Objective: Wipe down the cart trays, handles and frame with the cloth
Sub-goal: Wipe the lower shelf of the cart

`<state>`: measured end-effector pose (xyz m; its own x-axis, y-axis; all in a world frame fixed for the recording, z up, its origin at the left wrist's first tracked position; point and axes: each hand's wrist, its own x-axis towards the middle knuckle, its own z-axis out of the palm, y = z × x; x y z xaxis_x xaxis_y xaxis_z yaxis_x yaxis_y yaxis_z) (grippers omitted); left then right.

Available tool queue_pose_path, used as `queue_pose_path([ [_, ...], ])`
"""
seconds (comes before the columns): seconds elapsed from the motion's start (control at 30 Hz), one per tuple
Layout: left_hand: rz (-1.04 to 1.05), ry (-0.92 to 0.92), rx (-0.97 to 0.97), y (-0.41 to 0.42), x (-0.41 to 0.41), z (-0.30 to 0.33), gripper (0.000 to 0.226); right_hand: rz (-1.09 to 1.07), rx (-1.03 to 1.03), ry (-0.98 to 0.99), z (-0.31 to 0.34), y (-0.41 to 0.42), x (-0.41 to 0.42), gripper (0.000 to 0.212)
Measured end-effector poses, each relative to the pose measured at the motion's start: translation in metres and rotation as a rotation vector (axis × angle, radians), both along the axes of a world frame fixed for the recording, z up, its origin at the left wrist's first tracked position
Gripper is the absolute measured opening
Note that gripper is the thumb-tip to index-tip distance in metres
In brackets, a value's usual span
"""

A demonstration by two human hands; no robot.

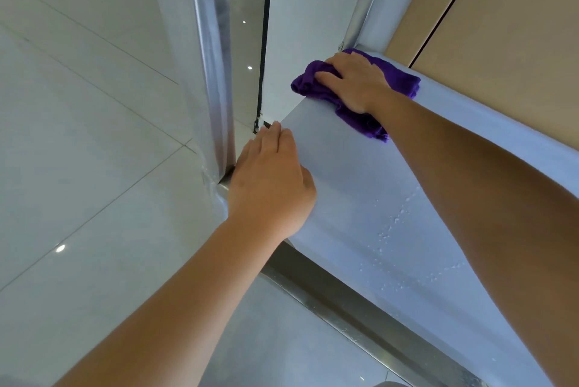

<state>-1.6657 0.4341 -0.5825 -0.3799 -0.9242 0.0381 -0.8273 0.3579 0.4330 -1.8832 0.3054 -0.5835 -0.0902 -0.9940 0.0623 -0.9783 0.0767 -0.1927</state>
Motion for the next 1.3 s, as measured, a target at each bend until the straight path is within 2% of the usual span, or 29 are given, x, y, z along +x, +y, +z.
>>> queue_pose_path([
  [0.13,0.003,-0.032,-0.027,0.002,-0.004,0.0,0.057,-0.078,0.079,0.031,0.0,-0.005,-0.006,0.063],
  [0.37,0.01,-0.024,-0.05,0.002,-0.006,0.0,0.058,-0.183,0.079,0.001,0.006,-0.01,-0.007,0.066],
  [0.53,0.007,-0.03,-0.049,0.002,-0.006,0.0,0.058,-0.427,0.05,-0.047,0.003,-0.008,-0.007,0.073],
  [1.03,0.018,-0.001,-0.024,0.002,-0.009,-0.001,0.059,-0.943,0.275,-0.092,0.011,-0.013,-0.003,0.087],
  [1.2,0.017,-0.018,-0.031,0.001,-0.011,-0.002,0.058,-1.042,0.235,-0.155,0.012,-0.001,-0.001,0.089],
  [1.3,0.01,-0.006,-0.026,0.002,-0.01,-0.002,0.059,-0.972,0.244,-0.185,0.014,0.019,-0.008,0.091],
])
